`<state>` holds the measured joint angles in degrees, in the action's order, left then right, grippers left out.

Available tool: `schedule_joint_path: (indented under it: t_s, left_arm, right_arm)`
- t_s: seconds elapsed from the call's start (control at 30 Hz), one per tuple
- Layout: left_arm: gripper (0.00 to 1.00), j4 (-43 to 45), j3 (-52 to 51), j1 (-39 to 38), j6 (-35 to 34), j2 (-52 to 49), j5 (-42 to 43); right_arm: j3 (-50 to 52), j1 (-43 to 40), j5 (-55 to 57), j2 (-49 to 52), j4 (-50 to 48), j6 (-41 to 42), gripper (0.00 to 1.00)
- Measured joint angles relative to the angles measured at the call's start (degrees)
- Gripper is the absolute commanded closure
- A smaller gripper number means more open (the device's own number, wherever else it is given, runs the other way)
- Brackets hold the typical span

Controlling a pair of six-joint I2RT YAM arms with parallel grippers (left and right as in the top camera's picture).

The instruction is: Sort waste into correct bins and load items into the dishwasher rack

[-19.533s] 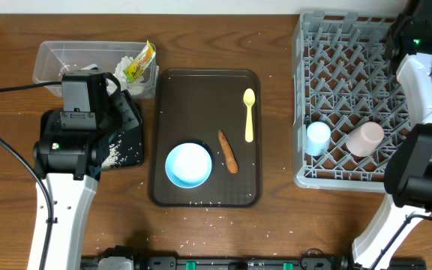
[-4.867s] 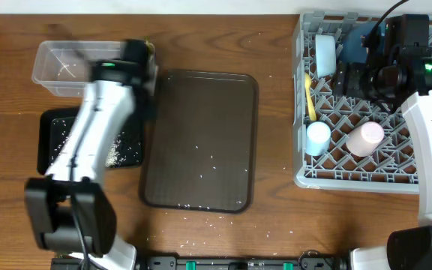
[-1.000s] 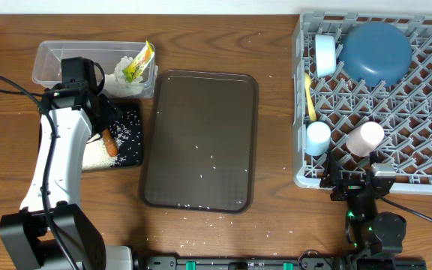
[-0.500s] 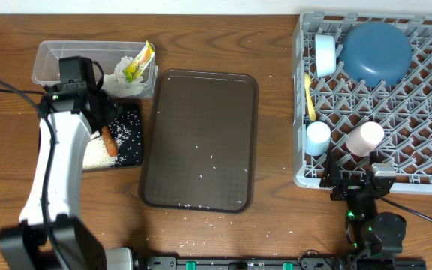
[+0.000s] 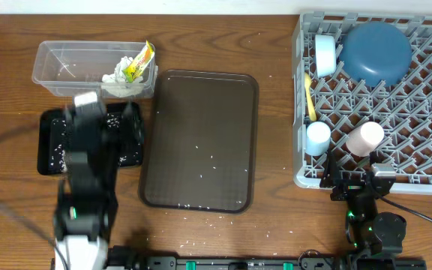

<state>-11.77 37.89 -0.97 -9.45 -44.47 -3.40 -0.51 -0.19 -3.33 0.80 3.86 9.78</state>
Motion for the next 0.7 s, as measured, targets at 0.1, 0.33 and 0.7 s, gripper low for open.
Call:
schedule_joint_path:
  t_s: [0.1,0.33,0.7]
  left_arm:
    - [0.04,4.1,-10.1,0.0,1.4,10.7,0.5]
    - [0.04,8.3,-25.7,0.0,2.4,27.1,0.5]
    - [0.04,8.8,-33.4,0.0,2.5,40.2,0.6]
  right_arm:
    - [0.0,0.0,0.1,0.0,0.0,0.0,0.01]
    - [0.0,0.0,0.1,-0.1,0.0,0.0,0.01]
    - [0.0,0.0,0.1,-0.1,0.0,0.0,0.01]
